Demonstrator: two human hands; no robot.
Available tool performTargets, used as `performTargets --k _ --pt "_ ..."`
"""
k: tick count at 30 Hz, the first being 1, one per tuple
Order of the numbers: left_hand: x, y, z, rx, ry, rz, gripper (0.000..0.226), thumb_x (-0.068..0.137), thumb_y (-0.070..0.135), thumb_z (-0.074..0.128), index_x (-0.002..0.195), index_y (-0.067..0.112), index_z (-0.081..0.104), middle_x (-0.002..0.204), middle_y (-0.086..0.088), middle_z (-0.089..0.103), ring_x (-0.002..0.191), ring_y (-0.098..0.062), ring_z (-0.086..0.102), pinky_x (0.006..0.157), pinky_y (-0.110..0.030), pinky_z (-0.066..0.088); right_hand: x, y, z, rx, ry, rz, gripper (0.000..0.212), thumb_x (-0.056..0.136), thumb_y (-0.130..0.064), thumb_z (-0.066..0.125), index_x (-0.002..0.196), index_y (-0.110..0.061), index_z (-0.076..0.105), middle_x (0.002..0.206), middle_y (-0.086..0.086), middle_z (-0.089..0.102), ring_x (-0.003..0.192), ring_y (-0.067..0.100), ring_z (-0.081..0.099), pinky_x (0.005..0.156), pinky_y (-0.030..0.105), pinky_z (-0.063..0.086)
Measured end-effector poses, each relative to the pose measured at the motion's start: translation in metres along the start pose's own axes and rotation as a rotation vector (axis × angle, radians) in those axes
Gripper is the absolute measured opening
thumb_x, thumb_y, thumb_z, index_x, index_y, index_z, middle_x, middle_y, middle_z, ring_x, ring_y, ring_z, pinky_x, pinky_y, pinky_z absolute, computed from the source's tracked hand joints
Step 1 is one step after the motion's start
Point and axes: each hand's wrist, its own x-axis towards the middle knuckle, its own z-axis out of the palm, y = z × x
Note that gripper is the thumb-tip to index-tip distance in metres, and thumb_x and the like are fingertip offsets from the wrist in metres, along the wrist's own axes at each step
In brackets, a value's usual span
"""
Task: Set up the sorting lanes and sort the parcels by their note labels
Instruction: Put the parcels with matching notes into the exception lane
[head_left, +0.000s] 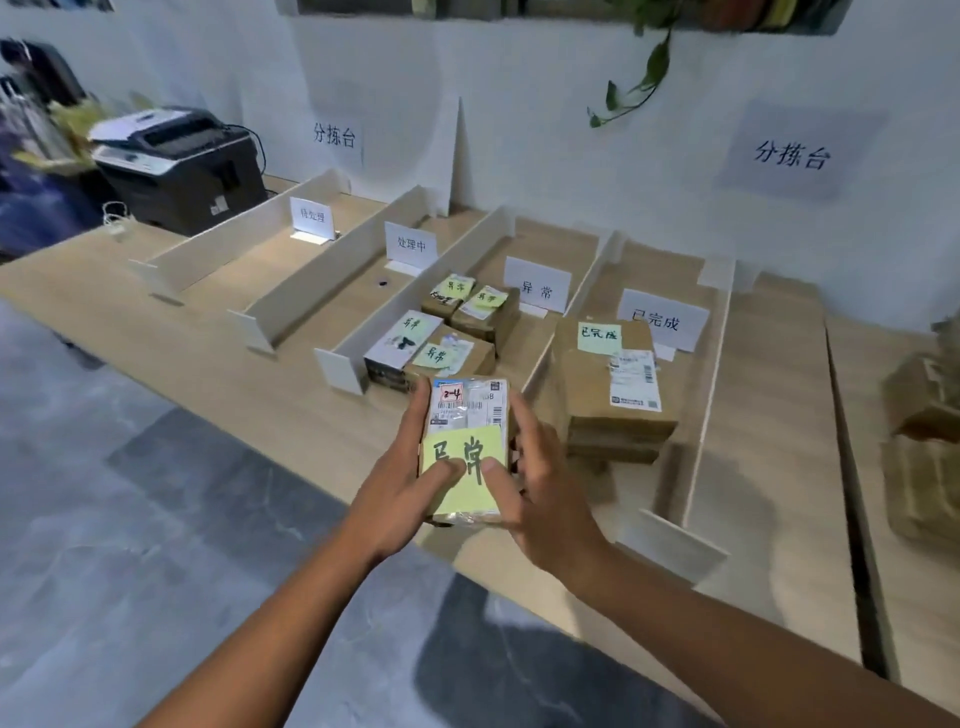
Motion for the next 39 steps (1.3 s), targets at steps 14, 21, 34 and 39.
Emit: performTargets --k 14,21,34,39 --pt "0.319 -0.103 -0.010 -0.001 -0.212 0.092 0.087 0.087 0.054 0.059 0.161 0.041 0.015 0.155 0.024 0.039 0.142 0.006 0.035 0.116 -0.032 0.037 0.258 0.103 0.028 -0.267 0.178 0.237 0.065 0.098 -0.055 0.047 0.155 -0.052 0.015 0.149 -0.012 0.045 0.123 0.007 0.050 0.099 0.035 0.044" --pt "0.448 -0.120 0.017 0.051 -0.357 0.067 0.091 0.087 0.051 0.060 0.161 0.042 0.007 0.159 0.012 0.033 0.145 -0.010 0.034 0.115 -0.039 0.035 0.363 0.157 0.013 -0.218 0.206 0.430 0.066 0.100 -0.038 0.058 0.157 -0.042 0.026 0.159 -0.003 0.038 0.139 0.017 0.045 0.114 0.035 0.038" --pt "0.568 -0.174 0.103 0.296 -0.572 -0.050 0.087 0.100 0.021 0.057 0.162 0.010 -0.003 0.162 -0.017 0.026 0.139 -0.037 0.042 0.108 -0.050 0.043 0.465 0.266 0.029 -0.416 0.160 0.779 0.071 0.098 -0.014 0.056 0.160 -0.025 0.023 0.151 0.012 0.046 0.131 0.032 0.050 0.102 0.035 0.042" --pt "0.571 -0.180 0.126 0.503 -0.657 -0.049 0.081 0.102 0.016 0.055 0.160 0.000 0.000 0.165 -0.024 0.007 0.137 -0.043 0.044 0.101 -0.044 0.042 0.468 0.288 0.032 -0.475 0.075 0.867 0.065 0.101 -0.014 0.051 0.160 -0.018 0.025 0.161 0.013 0.033 0.143 0.033 0.037 0.110 0.038 0.036"
